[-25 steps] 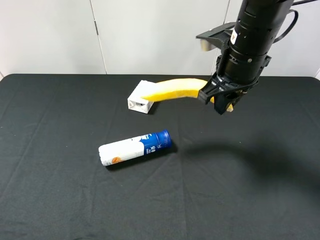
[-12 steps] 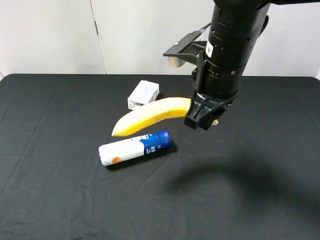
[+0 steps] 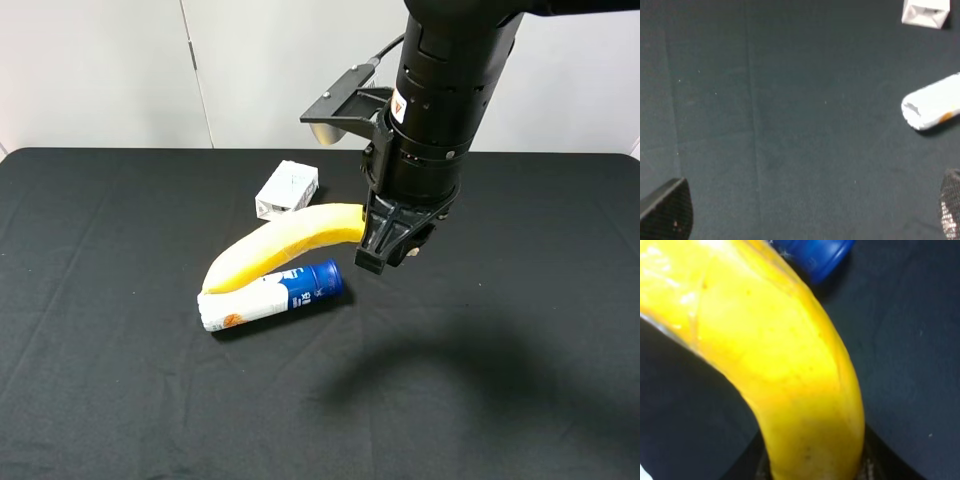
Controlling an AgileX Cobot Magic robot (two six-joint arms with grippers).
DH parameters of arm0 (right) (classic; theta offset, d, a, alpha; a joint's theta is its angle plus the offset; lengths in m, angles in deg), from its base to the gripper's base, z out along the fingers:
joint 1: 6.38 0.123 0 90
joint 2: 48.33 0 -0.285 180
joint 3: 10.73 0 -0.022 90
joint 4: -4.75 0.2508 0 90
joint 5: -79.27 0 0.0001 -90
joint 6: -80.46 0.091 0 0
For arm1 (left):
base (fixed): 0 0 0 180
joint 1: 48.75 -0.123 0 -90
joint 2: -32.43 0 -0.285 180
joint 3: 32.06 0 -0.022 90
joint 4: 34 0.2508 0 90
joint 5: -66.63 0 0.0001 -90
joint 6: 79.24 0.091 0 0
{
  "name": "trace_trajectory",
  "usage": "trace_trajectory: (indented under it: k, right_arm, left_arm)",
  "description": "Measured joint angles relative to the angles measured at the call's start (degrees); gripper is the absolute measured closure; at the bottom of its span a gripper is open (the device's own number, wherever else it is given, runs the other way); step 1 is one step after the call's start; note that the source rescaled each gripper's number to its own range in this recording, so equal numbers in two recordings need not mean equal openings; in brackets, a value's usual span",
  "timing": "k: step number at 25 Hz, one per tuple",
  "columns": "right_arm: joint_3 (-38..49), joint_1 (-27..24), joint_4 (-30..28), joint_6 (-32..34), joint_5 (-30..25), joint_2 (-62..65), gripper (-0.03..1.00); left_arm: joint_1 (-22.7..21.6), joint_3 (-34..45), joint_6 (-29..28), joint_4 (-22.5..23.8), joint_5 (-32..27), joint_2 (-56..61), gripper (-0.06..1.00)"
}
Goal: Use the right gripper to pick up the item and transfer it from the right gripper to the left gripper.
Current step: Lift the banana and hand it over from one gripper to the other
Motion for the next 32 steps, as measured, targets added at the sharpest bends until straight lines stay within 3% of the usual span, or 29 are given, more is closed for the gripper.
trace_trajectory:
  k: [5,7,10,16,21,27,32]
  right_arm:
    - [0.0,0.0,0.0,-0.05,0.77,0.0,0.96]
    - [0.0,0.0,0.0,-0.05,0.77,0.0,0.96]
    - [0.0,0.04,0.0,-0.05,0.77,0.0,0.96]
    - [0.0,0.04,0.17,-0.05,0.77,0.0,0.96]
    - [0.0,0.04,0.21,-0.05,0.77,0.0,0.96]
    - [0.0,0.04,0.23,-0.05,0.77,0.0,0.96]
    - [0.0,0.04,0.23,-0.05,0.84,0.0,0.96]
  left_arm:
    - [0.08,-5.32,6.43,-3.89,-2.34,-14.03,-0.02]
    - [2.07,-6.84,7.64,-5.18,-2.34,-19.08,-0.02]
    - [8.66,-8.69,9.07,-5.09,-2.34,-25.06,-0.02]
    - [22.21,-11.66,9.09,0.11,-2.03,-36.4,-0.02]
    - [31.19,-13.29,9.09,0.48,1.31,-44.9,-0.02]
    - [39.65,-16.58,9.09,0.32,6.06,-55.12,-0.02]
    - [41.92,-17.99,9.09,0.32,7.85,-59.23,-0.02]
